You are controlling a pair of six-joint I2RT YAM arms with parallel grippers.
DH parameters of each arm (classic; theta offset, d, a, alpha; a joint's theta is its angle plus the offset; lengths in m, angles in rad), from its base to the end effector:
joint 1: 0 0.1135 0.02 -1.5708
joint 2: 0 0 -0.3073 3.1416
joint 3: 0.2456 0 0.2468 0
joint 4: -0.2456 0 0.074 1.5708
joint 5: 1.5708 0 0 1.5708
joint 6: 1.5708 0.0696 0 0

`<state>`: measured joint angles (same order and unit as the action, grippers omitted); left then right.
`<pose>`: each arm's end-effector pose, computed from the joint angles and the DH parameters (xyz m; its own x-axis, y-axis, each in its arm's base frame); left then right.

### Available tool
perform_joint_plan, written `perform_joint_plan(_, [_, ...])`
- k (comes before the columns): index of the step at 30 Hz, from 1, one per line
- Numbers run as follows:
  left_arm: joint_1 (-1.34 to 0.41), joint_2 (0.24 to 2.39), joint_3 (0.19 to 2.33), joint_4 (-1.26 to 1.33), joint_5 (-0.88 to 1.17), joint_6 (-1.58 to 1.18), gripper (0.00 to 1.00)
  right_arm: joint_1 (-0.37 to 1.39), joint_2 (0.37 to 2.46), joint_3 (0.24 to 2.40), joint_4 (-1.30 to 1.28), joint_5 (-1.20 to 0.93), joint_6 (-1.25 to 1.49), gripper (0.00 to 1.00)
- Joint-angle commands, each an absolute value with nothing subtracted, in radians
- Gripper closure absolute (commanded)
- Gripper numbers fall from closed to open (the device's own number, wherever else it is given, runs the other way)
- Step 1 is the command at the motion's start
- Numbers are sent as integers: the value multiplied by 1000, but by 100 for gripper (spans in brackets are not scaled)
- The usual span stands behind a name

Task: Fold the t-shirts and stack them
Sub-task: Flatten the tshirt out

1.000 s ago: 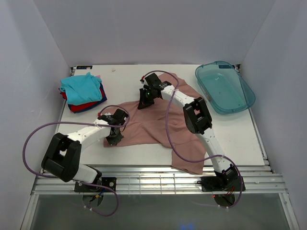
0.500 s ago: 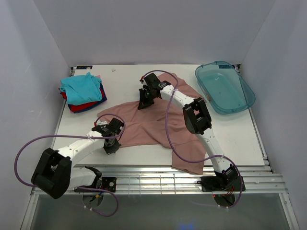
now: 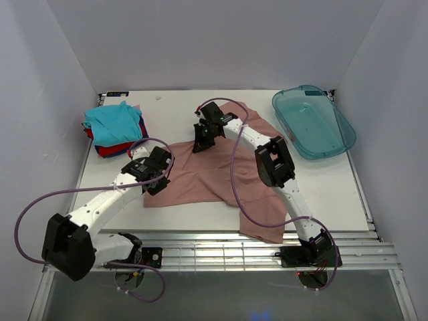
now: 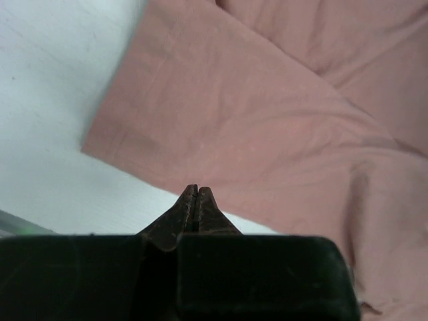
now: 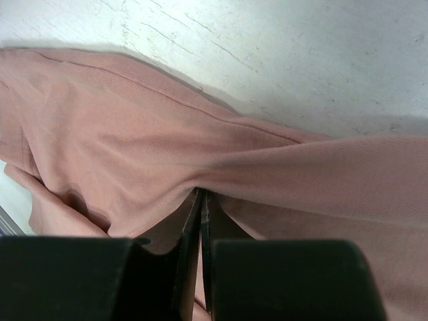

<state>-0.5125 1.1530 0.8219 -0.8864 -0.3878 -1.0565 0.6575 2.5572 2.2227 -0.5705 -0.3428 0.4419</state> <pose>0.1777 -0.0698 0.2434 -0.6982 -0.5320 -0.4791 -0.5447 0.8290 -0.1267 0.4672 0.3903 0.1514 -0.8791 -0.1699 -0.4453 -0.4026 0.7647 0.5031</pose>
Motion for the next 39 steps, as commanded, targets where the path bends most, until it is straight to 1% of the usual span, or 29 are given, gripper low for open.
perform_joint_plan(1, [-511, 1251, 844, -868, -494, -1011, 100, 657, 2571, 2217, -675, -293, 407, 92])
perform_joint_plan(3, [-509, 1330, 838, -835, -473, -1008, 100, 655, 2566, 2207, -677, -298, 403, 92])
perform_joint_plan(8, [-509, 1387, 787, -764, -423, -1025, 100, 649, 2562, 2206, -686, -305, 403, 92])
perform_joint_plan(14, [-509, 1364, 746, -756, -387, -1034, 100, 643, 2566, 2212, -692, -302, 407, 92])
perform_joint_plan(20, [-525, 1307, 621, -756, -318, -1120, 100, 632, 2603, 2249, -704, -310, 426, 92])
perform_joint_plan(25, [-552, 1270, 532, -767, -305, -1164, 100, 624, 2631, 2275, -701, -308, 440, 92])
perform_joint_plan(30, [-572, 1278, 496, -791, -302, -1195, 100, 612, 2648, 2284, -692, -308, 449, 92])
perform_joint_plan(39, [-716, 1287, 489, -851, -268, -1310, 100, 597, 2698, 2348, -687, -281, 460, 92])
